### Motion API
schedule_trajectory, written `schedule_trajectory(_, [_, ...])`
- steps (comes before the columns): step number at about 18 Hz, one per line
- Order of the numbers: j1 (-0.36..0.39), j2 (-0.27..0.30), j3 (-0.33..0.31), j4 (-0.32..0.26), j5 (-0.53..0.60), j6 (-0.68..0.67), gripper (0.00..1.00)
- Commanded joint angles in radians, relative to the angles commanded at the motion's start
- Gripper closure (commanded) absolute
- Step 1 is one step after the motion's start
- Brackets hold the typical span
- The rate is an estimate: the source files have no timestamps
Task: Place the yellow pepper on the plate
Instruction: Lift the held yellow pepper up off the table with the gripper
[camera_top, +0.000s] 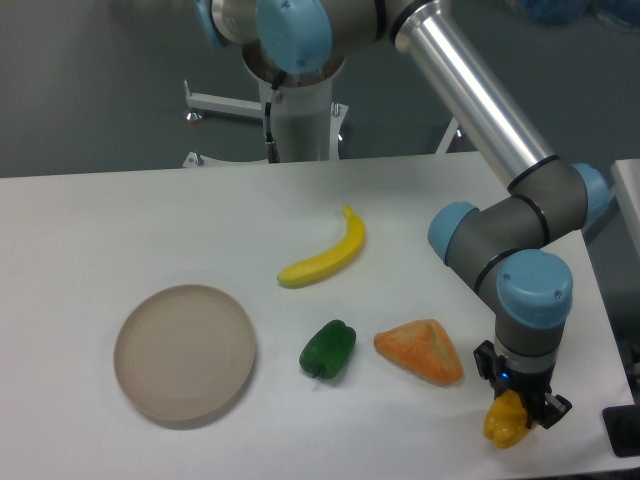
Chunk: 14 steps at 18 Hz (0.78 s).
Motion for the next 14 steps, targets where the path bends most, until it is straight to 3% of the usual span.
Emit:
schedule_trajectory(6, [-0.005,0.034,-0.023,-0.011,0.011,-0.012,0.46])
schedule_trajectory(12, [-0.006,0.153,-0.170,-0.015,0.029,-0.095,0.46])
schedule_trajectory(14, [-0.008,0.193,-0.199,-0.056,0.031,-0.115,0.46])
